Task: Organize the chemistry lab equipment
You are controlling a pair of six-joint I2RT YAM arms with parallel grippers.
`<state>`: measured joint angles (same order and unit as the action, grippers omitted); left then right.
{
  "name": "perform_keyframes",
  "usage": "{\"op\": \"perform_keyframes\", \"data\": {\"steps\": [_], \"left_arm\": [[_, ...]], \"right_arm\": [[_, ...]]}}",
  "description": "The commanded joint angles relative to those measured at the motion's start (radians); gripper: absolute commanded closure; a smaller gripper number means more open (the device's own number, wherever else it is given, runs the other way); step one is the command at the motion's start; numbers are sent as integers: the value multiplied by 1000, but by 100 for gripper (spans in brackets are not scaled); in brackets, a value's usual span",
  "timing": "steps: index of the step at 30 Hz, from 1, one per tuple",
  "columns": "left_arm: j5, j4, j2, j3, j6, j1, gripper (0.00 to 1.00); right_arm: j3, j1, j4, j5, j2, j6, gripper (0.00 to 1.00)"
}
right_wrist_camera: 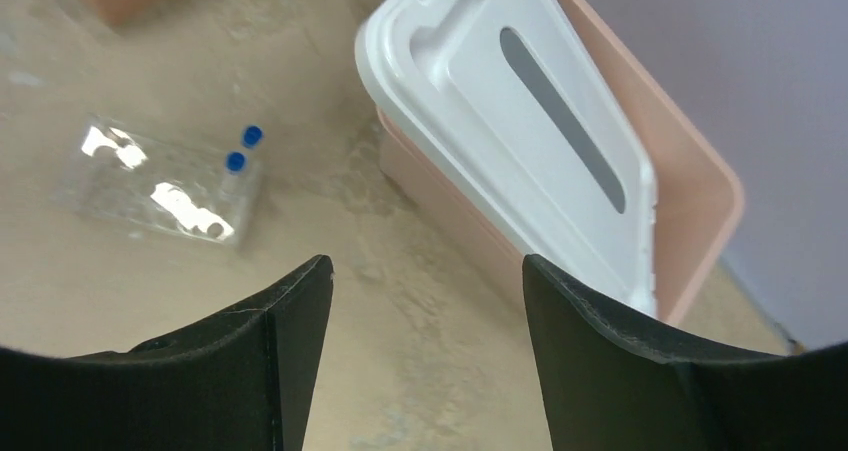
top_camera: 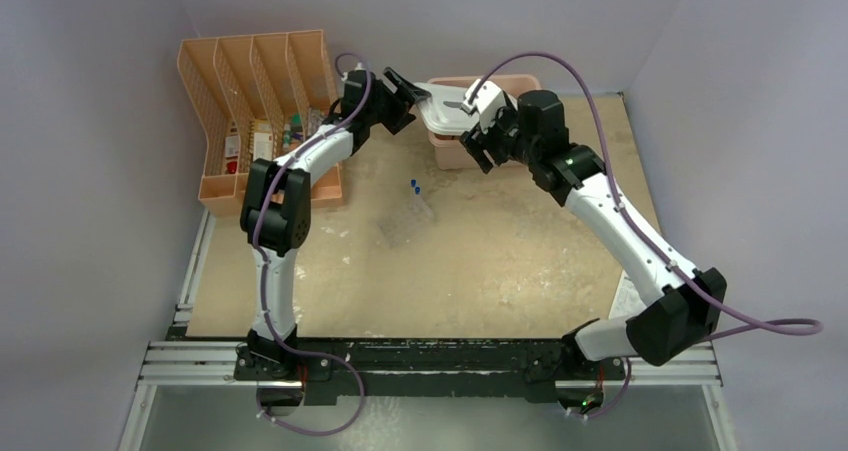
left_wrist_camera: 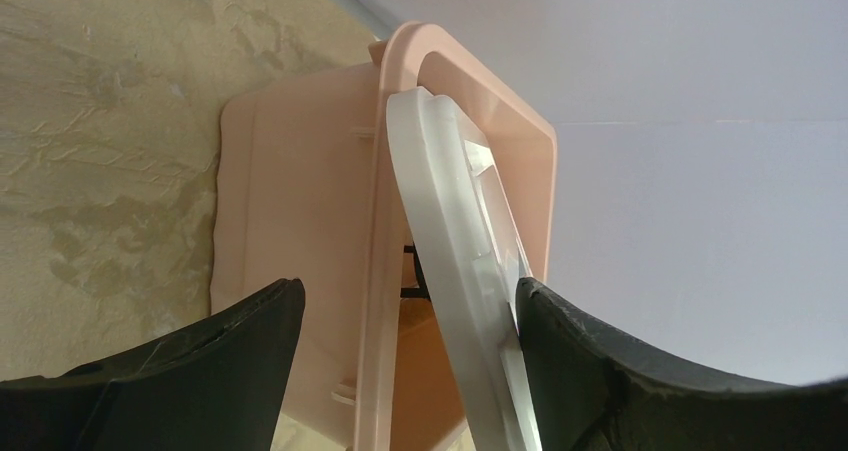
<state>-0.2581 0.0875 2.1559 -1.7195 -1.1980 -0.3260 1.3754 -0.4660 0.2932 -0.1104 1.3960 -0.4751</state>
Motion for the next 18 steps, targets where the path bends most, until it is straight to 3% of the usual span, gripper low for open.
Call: {"op": "perform_keyframes", "data": {"steps": [1, 3, 9, 12, 18], "left_arm": [[-13, 14, -57, 4, 60, 5, 23], [-13, 5, -70, -2, 75, 8, 21], [-14, -38, -107, -34, 122, 10, 19], [-8, -55, -125, -19, 132, 10, 19], [-45, -38, -156, 43, 137, 10, 19]], "right_arm": [[-5, 2, -85, -46, -52, 251, 28], [-1, 12, -135, 90, -41, 388, 28], [106, 62, -68, 260, 73, 734, 32], [124, 80, -52, 324, 130, 775, 31], [233, 84, 35, 357, 290, 700, 29]]}}
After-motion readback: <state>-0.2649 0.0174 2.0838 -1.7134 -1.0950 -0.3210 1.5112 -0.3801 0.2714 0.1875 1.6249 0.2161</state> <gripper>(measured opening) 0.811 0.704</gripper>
